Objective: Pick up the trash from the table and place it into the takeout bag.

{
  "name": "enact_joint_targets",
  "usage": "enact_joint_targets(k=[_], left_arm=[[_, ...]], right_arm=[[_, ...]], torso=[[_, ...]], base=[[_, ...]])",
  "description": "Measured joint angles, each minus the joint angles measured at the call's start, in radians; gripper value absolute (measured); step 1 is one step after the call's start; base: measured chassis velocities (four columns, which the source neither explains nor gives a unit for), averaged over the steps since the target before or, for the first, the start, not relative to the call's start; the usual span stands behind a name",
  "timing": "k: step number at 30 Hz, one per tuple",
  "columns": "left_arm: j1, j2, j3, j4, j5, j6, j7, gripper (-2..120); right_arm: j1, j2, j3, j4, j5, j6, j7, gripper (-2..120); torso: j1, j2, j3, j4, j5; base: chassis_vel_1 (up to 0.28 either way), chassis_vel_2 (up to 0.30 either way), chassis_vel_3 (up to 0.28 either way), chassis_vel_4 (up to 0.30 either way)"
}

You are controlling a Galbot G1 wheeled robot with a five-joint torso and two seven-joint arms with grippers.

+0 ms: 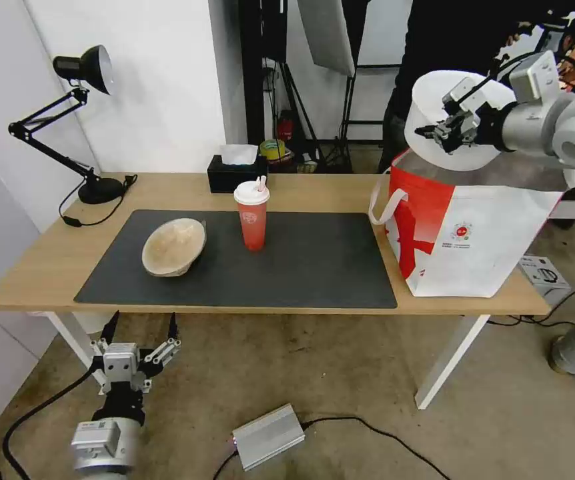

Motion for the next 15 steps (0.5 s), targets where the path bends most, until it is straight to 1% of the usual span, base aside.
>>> enact_joint_targets(k=[10,11,12,15], left_arm=[[-0.001,0.002,0.0,-0.003,0.0,0.0,0.0,100],[-0.001,0.003,0.0,-0.004,0.0,0.0,0.0,100],[-0.001,0.003,0.0,-0.004,0.0,0.0,0.0,100],[0.0,0.003,0.001,-0.005,0.0,0.0,0.0,100]], right_arm=[[-0.104,-0.046,0.072,0.03,-0.009,0.002,-0.005,0],[-0.148,-0.055,0.103,0.04,-0.014,0.003,-0.005,0],[-0.148,-0.055,0.103,0.04,-0.014,0.003,-0.005,0],[-0.21,-0.072,0.147,0.053,-0.026,0.006,-0.008,0]], torso=[[0.0,0.0,0.0,0.0,0.0],[0.0,0.0,0.0,0.0,0.0],[0.0,0.0,0.0,0.0,0.0],[0.0,0.0,0.0,0.0,0.0001]], base=[[0.0,0.0,0.0,0.0],[0.0,0.0,0.0,0.0],[0.0,0.0,0.0,0.0],[0.0,0.0,0.0,0.0]])
